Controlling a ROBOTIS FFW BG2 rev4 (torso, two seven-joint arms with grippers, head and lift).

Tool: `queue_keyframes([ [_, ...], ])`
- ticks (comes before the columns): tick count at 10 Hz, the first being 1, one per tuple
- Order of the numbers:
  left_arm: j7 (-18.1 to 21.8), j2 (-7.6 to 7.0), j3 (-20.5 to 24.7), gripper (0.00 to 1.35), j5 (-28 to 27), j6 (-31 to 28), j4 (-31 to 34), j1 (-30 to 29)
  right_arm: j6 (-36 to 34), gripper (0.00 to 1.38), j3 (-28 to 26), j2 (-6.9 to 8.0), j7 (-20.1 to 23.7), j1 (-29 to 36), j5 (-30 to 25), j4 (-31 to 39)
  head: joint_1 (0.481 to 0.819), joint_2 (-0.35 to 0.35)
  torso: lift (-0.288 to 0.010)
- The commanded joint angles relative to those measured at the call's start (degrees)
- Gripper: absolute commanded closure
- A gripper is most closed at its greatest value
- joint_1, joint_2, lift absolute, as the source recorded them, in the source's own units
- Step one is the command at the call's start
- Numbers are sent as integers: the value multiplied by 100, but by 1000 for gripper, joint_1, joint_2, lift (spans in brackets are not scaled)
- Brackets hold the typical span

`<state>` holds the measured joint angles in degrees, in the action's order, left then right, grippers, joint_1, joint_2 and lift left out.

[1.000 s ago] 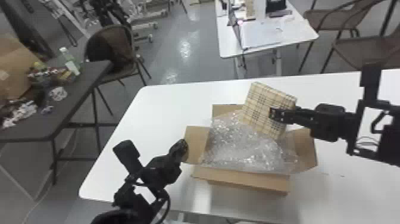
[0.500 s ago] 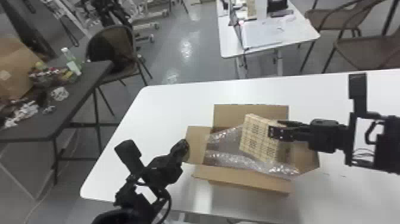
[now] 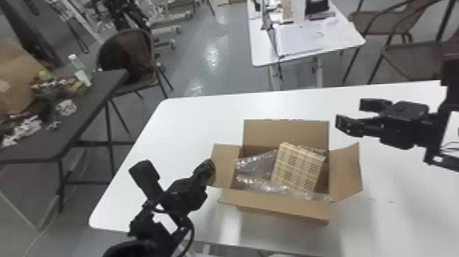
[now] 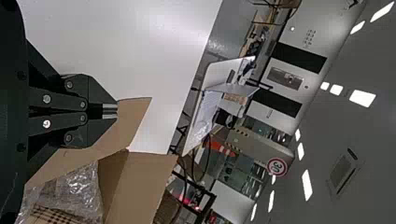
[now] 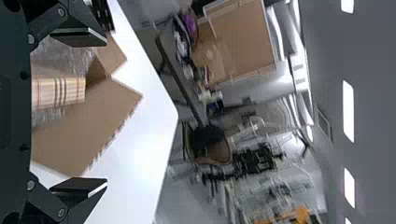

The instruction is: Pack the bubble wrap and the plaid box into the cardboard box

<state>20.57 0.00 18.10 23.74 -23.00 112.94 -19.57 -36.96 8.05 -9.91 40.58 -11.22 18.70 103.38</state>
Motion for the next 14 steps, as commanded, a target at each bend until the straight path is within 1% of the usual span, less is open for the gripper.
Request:
queue_keyframes([
  [1,0,15,0,1219,16,15,0,-12,963,223,-419,139,-648,770,-315,393,695,284,-122],
  [2,0,15,9,1219,16,24,-17,-21,1930,223,-612,315,-1246,1359,-438,323,695,237,-122],
  [3,0,15,18,1219,34,41,-26,-30,3063,223,-753,455,-1650,1851,-526,16,695,198,-122],
  [4,0,15,26,1219,43,76,-44,-38,4311,223,-779,482,-2292,2335,-868,-239,695,179,-122],
  [5,0,15,35,1219,60,94,-44,-56,5032,223,-788,482,-2714,2651,-728,-617,695,141,-122],
  [6,0,15,35,1219,78,103,-44,-65,5348,223,-832,473,-2960,2836,-587,-855,695,109,-122],
  [7,0,15,44,1219,69,103,-44,-65,5472,223,-832,482,-3584,3073,-745,-784,695,89,-122],
  [8,0,15,44,1219,43,103,-53,-56,5445,223,-823,499,-4164,3301,-807,-679,695,60,-122],
  [9,-105,15,35,1219,51,120,-53,-56,5445,223,-823,508,-4269,3416,-684,-644,695,48,-122],
  [10,-211,15,26,1219,-19,217,-53,6,5419,223,-797,490,-4269,3398,-693,-617,695,37,-122],
  [12,-431,15,9,1219,-36,454,-105,129,5225,223,-630,323,-4269,3319,-675,-573,695,57,-122],
  [13,-536,15,-9,1219,-45,630,-184,190,5138,223,-586,271,-4260,3310,-622,-556,695,71,-122],
  [14,-756,15,-9,1219,-54,841,-263,225,5076,223,-559,253,-4260,3293,-605,-547,695,81,-122],
])
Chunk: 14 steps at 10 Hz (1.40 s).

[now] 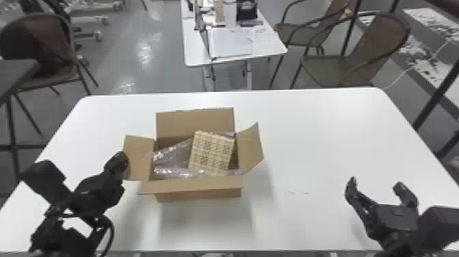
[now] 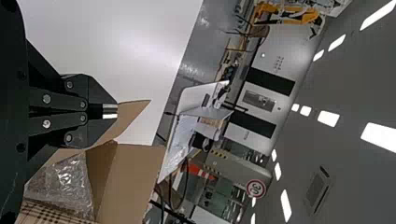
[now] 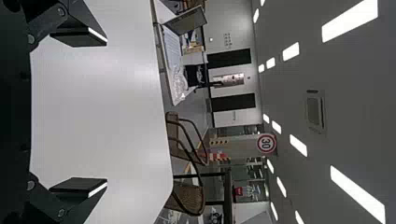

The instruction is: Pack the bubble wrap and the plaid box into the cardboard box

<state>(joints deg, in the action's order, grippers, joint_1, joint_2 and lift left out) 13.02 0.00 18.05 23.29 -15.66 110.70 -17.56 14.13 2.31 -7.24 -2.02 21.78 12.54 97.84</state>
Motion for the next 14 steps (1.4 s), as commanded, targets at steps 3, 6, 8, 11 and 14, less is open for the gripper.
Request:
queue_keyframes([
  [3,-863,15,32,1219,211,1443,-725,103,-280,223,24,-32,114,-25,82,69,695,136,-122],
  [6,-2155,15,-162,1219,466,3289,-1226,24,-429,223,32,-50,167,-43,108,104,695,226,-122],
  [8,-2867,15,-162,1219,475,4106,-1604,112,-587,223,41,-50,255,-60,117,148,695,270,-122],
  [11,-4396,15,-127,532,-96,5469,-2008,68,-921,223,59,-103,439,-113,117,218,695,350,-122],
  [14,-4396,15,-610,248,-44,6005,-2157,68,-1106,223,59,-120,475,-113,126,262,695,350,-122],
])
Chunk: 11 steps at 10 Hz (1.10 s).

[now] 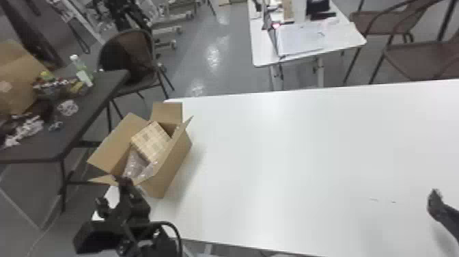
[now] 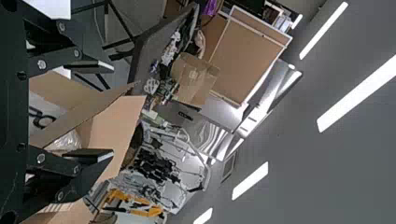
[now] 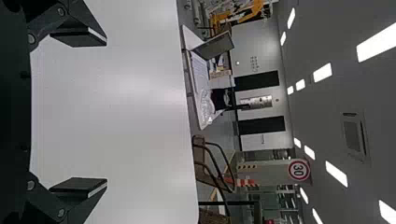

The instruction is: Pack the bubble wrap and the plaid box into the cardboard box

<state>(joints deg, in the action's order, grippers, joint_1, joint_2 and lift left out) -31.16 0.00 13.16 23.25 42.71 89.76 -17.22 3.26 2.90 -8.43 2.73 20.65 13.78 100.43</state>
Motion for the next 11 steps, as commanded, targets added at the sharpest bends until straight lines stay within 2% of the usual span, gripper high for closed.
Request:
queue_keyframes([
  [1,-57,15,-129,389,-523,467,-90,70,-36,223,0,-1,0,9,-25,29,695,350,-122],
  [2,-57,15,-85,467,-1103,625,16,43,-36,223,0,-1,-9,35,-69,73,695,350,-122],
  [3,102,15,-138,489,-1472,511,385,-212,-36,223,0,-9,-9,53,-95,135,695,347,-122],
  [4,277,15,-287,489,-1666,-8,1017,-739,-63,223,-17,-1,-9,106,-121,258,695,323,-122],
  [5,488,15,-481,490,-1780,-526,1589,-1266,-177,223,-114,-1,-9,246,-183,513,695,290,-122],
  [6,893,15,-665,490,-1815,-992,1984,-1688,-362,223,-202,-1,-18,396,-218,768,695,273,-122],
  [7,1262,15,-780,490,-1956,-1405,2257,-1978,-502,223,-281,-1,-18,536,-253,1031,695,222,-122],
  [9,1921,15,-999,501,-1850,-1818,2292,-2198,-801,223,-351,-18,-18,853,-341,1515,695,131,-122],
  [11,2132,15,-1096,506,-1833,-2232,2371,-2295,-1135,223,-351,-97,-9,993,-490,1778,695,95,-122],
])
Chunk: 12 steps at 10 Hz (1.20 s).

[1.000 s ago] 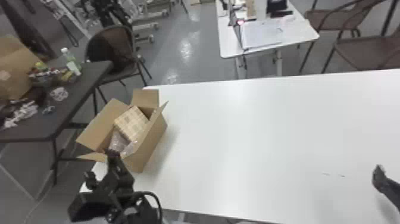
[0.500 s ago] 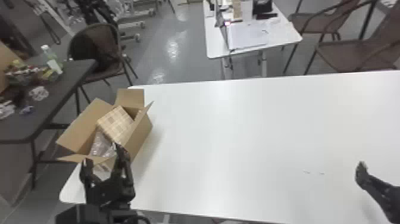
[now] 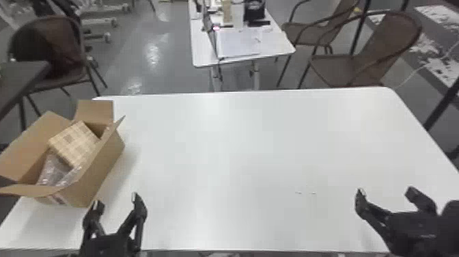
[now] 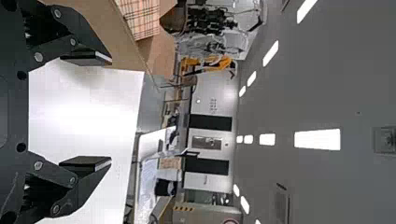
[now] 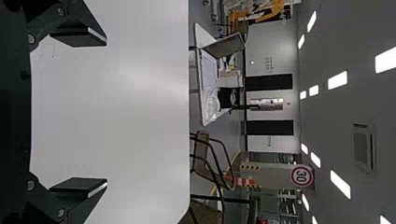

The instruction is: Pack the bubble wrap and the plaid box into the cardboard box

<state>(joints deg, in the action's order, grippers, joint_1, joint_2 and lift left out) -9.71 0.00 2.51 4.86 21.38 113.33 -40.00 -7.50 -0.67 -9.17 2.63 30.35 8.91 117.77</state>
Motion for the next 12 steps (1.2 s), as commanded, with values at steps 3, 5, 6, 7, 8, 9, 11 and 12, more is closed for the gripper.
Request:
queue_keyframes([
  [3,22,15,-49,516,15,-178,14,72,-58,223,14,-24,141,-91,-56,18,695,80,-122],
  [5,22,15,-23,516,15,-160,14,80,-58,223,14,73,159,-99,-136,0,695,84,-122],
  [6,22,15,-23,516,24,-169,14,107,-58,223,14,99,212,-126,-179,-9,695,88,-122],
  [7,22,15,-23,516,15,-160,5,142,-58,223,14,99,212,-143,-206,-9,695,91,-122],
  [8,22,15,-31,516,-2,-160,-4,168,-41,225,14,99,220,-170,-223,-9,695,91,-122],
  [9,22,15,-31,515,-20,-116,-30,203,-32,225,14,99,220,-178,-250,-9,695,91,-122],
  [11,22,15,-23,515,7,-116,-48,221,12,225,14,99,220,-187,-285,-9,695,89,-122],
  [12,22,15,-23,506,15,-116,-65,247,21,225,14,108,220,-187,-320,-18,695,89,-122],
])
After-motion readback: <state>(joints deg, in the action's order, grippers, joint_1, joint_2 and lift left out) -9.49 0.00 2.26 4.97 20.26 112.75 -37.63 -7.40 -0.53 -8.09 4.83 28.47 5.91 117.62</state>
